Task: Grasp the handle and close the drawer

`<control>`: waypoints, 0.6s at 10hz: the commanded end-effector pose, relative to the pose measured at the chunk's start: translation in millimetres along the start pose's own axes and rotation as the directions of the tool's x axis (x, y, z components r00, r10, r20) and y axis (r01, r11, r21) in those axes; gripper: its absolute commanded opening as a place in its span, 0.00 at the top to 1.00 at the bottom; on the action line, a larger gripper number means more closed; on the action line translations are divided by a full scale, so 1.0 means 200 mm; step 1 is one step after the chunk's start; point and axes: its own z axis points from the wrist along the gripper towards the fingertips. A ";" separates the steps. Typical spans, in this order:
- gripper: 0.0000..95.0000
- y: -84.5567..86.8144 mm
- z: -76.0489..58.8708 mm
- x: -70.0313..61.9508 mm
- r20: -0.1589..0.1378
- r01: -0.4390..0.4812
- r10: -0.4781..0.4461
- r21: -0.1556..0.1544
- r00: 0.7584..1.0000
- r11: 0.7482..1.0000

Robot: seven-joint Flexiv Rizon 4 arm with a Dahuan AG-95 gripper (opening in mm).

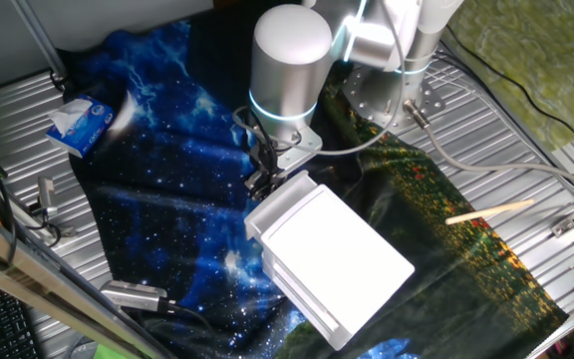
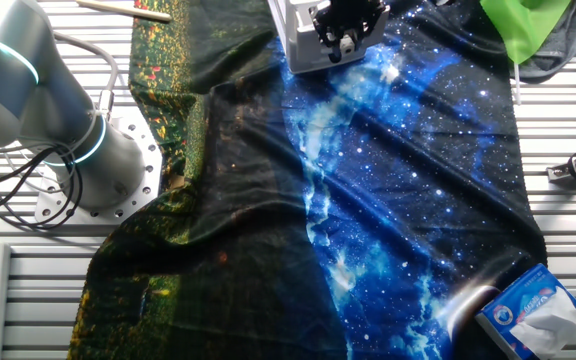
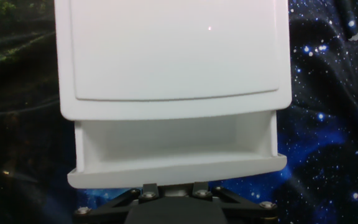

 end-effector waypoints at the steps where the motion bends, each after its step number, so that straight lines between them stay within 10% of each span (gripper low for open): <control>1: 1.00 0.00 0.00 0.00 0.003 -0.001 0.001 0.001 1.000 1.000; 6: 1.00 0.00 0.00 0.00 0.007 -0.015 0.015 -0.001 1.000 1.000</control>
